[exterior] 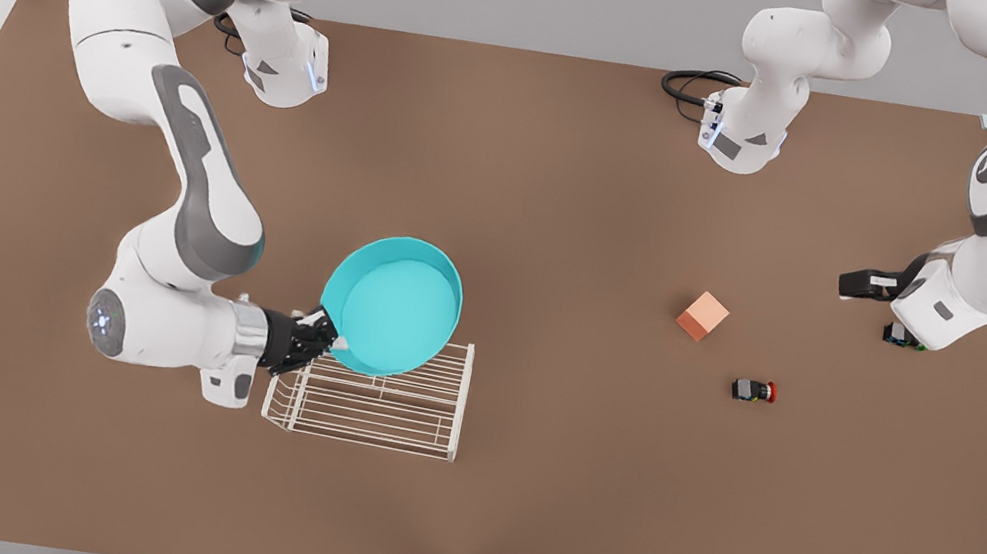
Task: Place the plate on the shelf with right arm and place the red button switch in the plate with left arm
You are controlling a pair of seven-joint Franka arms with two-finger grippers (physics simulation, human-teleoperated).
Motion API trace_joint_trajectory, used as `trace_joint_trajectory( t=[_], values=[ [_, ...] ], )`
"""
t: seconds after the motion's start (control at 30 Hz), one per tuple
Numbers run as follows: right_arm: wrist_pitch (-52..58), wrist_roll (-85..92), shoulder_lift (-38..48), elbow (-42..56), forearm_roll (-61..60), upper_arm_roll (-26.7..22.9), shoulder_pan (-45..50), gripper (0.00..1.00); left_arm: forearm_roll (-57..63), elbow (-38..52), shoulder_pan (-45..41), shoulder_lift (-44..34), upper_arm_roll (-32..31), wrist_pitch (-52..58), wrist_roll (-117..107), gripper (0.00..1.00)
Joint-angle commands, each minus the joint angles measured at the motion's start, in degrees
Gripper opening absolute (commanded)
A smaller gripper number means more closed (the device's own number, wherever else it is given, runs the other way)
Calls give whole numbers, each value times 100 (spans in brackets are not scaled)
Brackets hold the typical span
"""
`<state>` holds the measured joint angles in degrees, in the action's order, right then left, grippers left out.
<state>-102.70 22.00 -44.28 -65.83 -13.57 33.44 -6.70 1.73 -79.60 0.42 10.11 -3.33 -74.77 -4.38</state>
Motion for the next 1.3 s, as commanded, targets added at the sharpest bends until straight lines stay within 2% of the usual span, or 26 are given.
trace_joint_trajectory(
  t=[0.0, 0.13, 0.17, 0.23, 0.3, 0.4, 0.47, 0.73, 0.77, 0.8, 0.93, 1.1, 1.2, 1.27],
  values=[
    [-786, -2499, -72, 0, 381, -30, 46, 21, 3, 5, -7, 61, -1, -91, -36, 100],
    [-1033, -2482, -168, -88, 715, -145, 82, 21, 56, -12, 107, 913, 35, -548, -537, 100],
    [-1024, -2490, -160, -97, 786, -145, 55, 21, 152, -248, 55, 1019, 35, -933, -950, 100],
    [-1033, -2490, -160, -184, 803, -153, 38, 21, 161, -1477, -130, 958, 193, -2486, -3161, 100],
    [-1033, -2482, -160, -264, 786, -232, 20, 21, 144, -2797, -104, 940, 219, -4561, -5403, 100],
    [-1112, -2490, -160, -395, 777, -232, 55, 21, 126, -3519, -147, 931, 219, -5952, -8365, 100],
    [-1138, -2499, -168, -457, 768, -232, 90, 21, 108, -3809, -147, 949, 219, -6471, -9915, 100],
    [-1402, -2490, -309, -457, 803, -232, 205, 21, 108, -4090, -147, 949, 219, -6498, -9994, 100],
    [-1402, -2499, -326, -457, 786, -232, 205, 38, 91, -4090, -156, 984, 219, -6559, -10012, 100],
    [-1419, -2490, -353, -457, 786, -232, 205, 100, 12, -4081, -147, 1080, 219, -6726, -10196, 100],
    [-1349, -2402, -292, -466, 900, -215, 205, 100, -41, -4037, -147, 1379, 219, -7086, -10724, 100],
    [-735, -2367, 552, -431, 882, -171, 126, 100, -41, -3879, -130, 1625, 219, -7350, -10742, 100],
    [338, -2158, 877, -343, 1603, -232, -647, 100, 38, -3879, -68, 1740, 219, -7465, -10532, 100],
    [584, -1542, 921, -343, 1884, -294, -1262, 100, 38, -3888, 11, 1748, 219, -7421, -10004, 100]
  ],
)
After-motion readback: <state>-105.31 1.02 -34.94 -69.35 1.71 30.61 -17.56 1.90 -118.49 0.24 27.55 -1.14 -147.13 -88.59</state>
